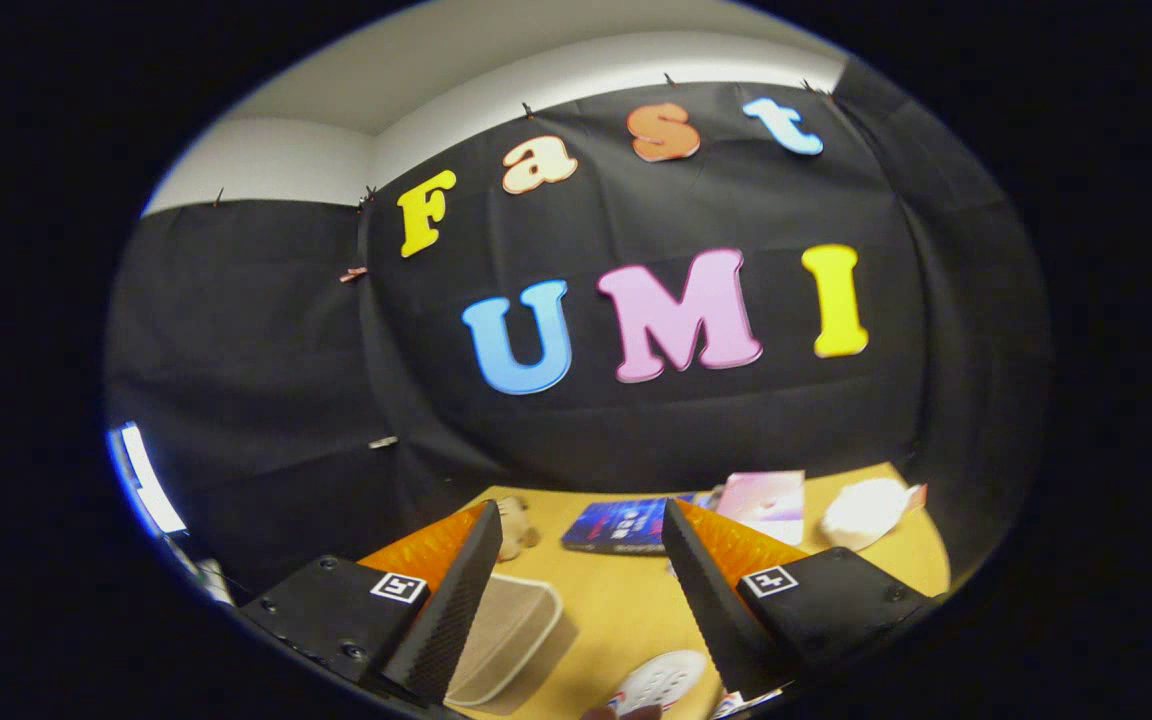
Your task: Open the storage box then place both shoes into the box .Put the left shoe in first, then the right shoe, with the right side of both shoes facing outward in a uniform manner.
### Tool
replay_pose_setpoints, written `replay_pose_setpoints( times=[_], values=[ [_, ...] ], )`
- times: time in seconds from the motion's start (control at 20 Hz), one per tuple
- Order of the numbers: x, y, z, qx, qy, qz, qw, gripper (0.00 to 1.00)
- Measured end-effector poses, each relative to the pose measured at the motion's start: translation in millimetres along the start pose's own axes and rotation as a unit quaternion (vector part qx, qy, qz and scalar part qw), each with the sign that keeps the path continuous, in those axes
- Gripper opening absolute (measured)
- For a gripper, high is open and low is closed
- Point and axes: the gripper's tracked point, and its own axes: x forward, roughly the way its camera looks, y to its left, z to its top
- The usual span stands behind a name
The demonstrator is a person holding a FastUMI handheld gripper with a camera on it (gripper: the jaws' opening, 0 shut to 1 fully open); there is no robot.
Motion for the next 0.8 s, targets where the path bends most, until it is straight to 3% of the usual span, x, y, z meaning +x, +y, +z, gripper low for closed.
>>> replay_pose_setpoints(
  times=[0.15, 0.3, 0.45, 0.8],
  values=[
    [12.0, 24.4, -40.5, 0.105, 0.061, 0.104, 0.987, 0.98],
    [16.0, 30.0, -79.4, 0.185, 0.129, 0.167, 0.960, 0.98],
    [33.7, 23.3, -117.7, 0.245, 0.183, 0.192, 0.933, 0.98],
    [41.1, 15.4, -202.3, 0.371, 0.298, 0.228, 0.849, 0.98]
  ],
)
